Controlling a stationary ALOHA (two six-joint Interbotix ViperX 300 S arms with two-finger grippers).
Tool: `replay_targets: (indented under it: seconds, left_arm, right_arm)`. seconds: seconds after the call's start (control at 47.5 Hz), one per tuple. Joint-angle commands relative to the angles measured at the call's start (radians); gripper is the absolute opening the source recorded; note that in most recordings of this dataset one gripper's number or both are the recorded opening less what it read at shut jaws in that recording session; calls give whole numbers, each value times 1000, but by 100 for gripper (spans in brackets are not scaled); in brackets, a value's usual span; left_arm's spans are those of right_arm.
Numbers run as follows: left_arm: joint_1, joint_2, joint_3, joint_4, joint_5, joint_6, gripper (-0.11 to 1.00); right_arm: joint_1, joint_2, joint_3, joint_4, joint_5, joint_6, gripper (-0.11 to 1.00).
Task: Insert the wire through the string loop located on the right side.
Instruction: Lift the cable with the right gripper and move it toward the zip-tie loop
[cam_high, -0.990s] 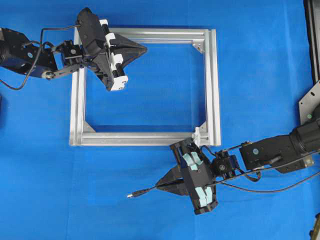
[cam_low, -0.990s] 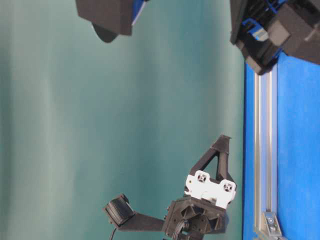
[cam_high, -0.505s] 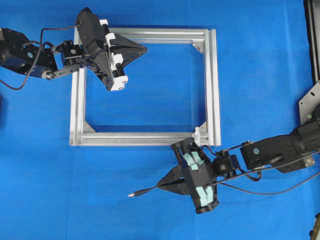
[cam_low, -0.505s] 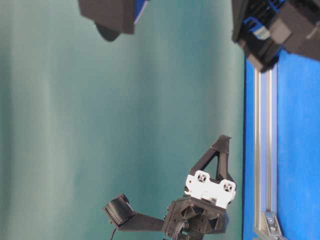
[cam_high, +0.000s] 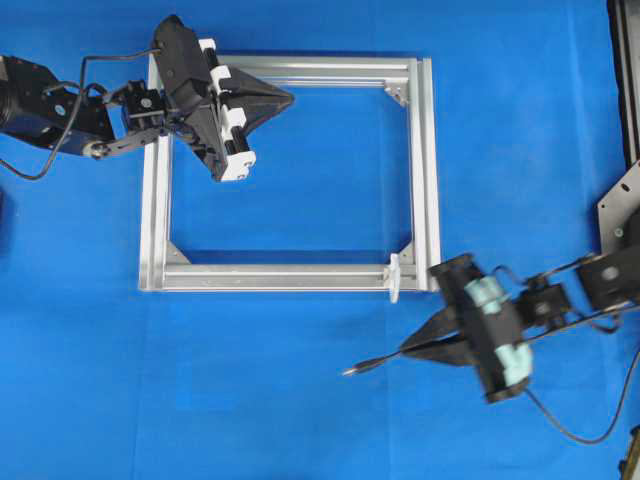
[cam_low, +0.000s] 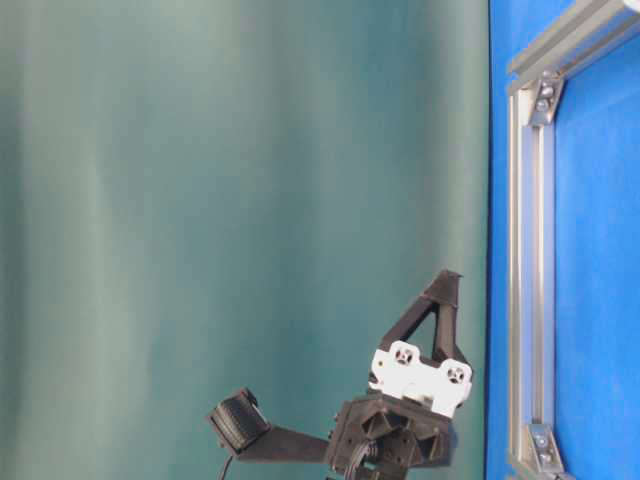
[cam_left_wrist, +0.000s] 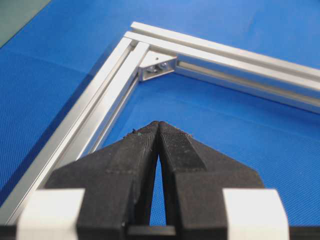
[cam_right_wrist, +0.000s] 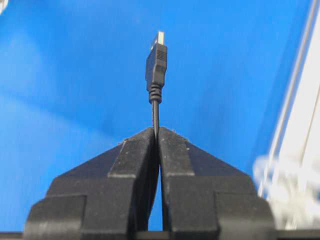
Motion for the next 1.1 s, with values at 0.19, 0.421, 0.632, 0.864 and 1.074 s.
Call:
replay_targets:
  seconds: [0.19, 0.421, 0.632, 0.864, 1.074]
  left_arm:
    - [-2, -29, -12, 3, -11, 0, 0]
    - [-2, -28, -14, 3, -12, 0, 0]
    - [-2, -28, -15, 3, -12, 0, 0]
    - [-2, -29, -14, 3, -12, 0, 0]
    - [-2, -29, -12, 5, -12, 0, 0]
  right_arm:
    - [5, -212, 170, 18, 12, 0, -3]
    - [2, -307, 235, 18, 60, 0, -3]
    - [-23, -295, 239, 18, 52, -2, -3]
    - [-115, -293, 245, 15, 28, -8, -3]
    - [-202, -293, 247, 14, 12, -14, -3]
